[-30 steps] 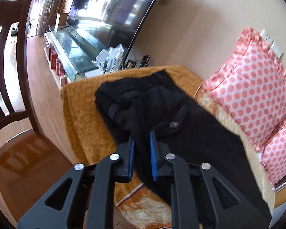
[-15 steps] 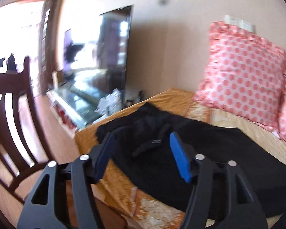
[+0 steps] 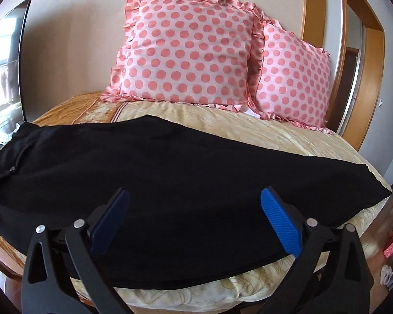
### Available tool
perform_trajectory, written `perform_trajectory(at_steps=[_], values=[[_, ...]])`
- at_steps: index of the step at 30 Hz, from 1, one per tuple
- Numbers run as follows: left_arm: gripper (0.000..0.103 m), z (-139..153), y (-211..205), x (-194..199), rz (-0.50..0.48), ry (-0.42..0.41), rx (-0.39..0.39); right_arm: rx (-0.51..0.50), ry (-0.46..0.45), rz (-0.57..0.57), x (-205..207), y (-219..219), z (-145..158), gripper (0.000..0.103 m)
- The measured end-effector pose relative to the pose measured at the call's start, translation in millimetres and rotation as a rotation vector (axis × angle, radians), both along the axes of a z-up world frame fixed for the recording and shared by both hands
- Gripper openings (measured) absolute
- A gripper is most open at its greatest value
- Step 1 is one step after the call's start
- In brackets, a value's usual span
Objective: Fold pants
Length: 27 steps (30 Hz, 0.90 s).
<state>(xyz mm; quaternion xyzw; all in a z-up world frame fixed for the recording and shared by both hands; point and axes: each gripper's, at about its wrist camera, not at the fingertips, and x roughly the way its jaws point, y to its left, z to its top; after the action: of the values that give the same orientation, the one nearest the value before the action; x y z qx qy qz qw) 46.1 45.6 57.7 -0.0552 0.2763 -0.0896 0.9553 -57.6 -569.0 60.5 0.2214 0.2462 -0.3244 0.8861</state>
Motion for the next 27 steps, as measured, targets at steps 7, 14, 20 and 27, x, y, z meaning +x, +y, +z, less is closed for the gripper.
perform_trajectory(at_steps=[7, 14, 20, 27], values=[[0.101, -23, -1, -8, 0.005, 0.016, 0.012, -0.071, -0.049, 0.796, 105, 140, 54, 0.055], [0.101, -37, -13, -10, 0.023, 0.032, 0.114, -0.066, 0.131, 1.471, 228, 334, 45, 0.047], [0.101, -41, -13, -13, 0.035, 0.018, 0.117, -0.148, 0.325, 1.607, 292, 431, 8, 0.034], [0.101, -42, -13, -15, 0.009, -0.003, 0.135, -0.199, 0.405, 1.637, 309, 455, -19, 0.033]])
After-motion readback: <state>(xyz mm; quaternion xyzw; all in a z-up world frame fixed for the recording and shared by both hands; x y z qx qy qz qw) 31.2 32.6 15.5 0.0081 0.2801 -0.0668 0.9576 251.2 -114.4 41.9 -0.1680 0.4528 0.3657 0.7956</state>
